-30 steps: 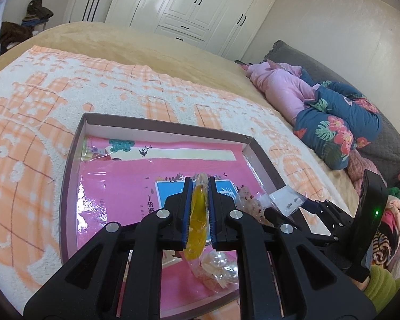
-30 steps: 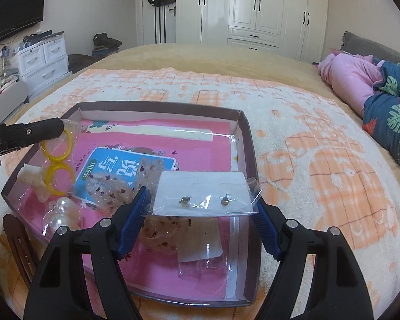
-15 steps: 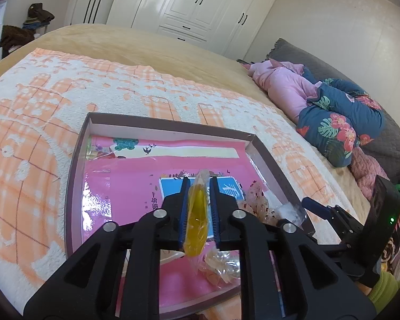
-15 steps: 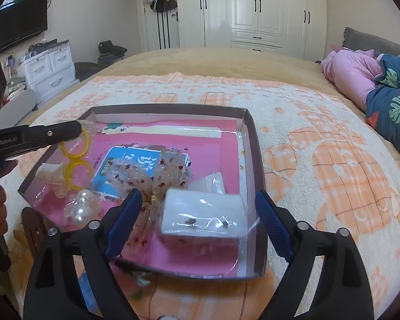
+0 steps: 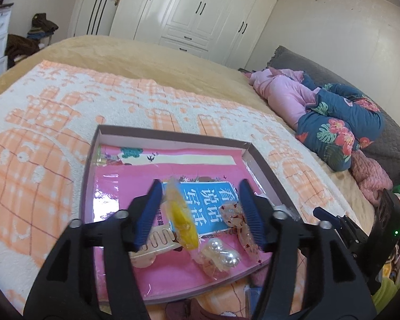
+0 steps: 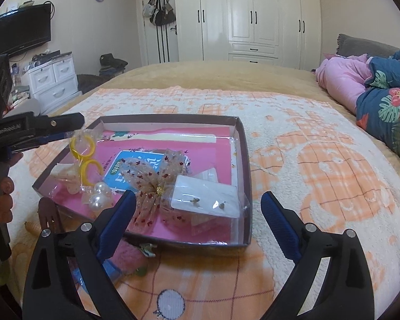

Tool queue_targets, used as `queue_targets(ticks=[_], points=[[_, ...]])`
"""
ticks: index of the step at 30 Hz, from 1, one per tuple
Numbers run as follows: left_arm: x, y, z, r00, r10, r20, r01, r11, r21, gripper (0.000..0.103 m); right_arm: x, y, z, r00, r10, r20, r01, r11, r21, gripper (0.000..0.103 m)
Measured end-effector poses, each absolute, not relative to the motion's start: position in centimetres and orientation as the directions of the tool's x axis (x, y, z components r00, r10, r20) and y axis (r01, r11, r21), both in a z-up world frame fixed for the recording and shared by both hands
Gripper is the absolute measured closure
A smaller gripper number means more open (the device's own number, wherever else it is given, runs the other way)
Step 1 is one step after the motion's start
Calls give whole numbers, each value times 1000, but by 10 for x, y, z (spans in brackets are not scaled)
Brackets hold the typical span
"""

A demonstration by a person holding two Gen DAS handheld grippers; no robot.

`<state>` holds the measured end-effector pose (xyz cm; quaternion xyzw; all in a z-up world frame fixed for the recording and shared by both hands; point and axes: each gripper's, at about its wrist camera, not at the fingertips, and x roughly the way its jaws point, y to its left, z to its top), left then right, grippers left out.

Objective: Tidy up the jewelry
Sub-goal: 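Withdraw both grippers from the tray toward the maroon clip and blue box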

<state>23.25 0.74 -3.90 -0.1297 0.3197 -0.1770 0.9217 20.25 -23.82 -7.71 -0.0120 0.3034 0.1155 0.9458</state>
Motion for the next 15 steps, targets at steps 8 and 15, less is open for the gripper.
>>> queue_targets(ticks=[8, 15], points=[[210, 10, -19, 778, -381, -500, 246, 917, -315, 23, 191, -246, -73, 802, 202, -562, -214, 976, 45, 9], [193, 13, -8, 802, -355, -481, 240, 928, -285, 15, 177, -244, -63, 817, 211, -537, -232, 972, 28, 9]])
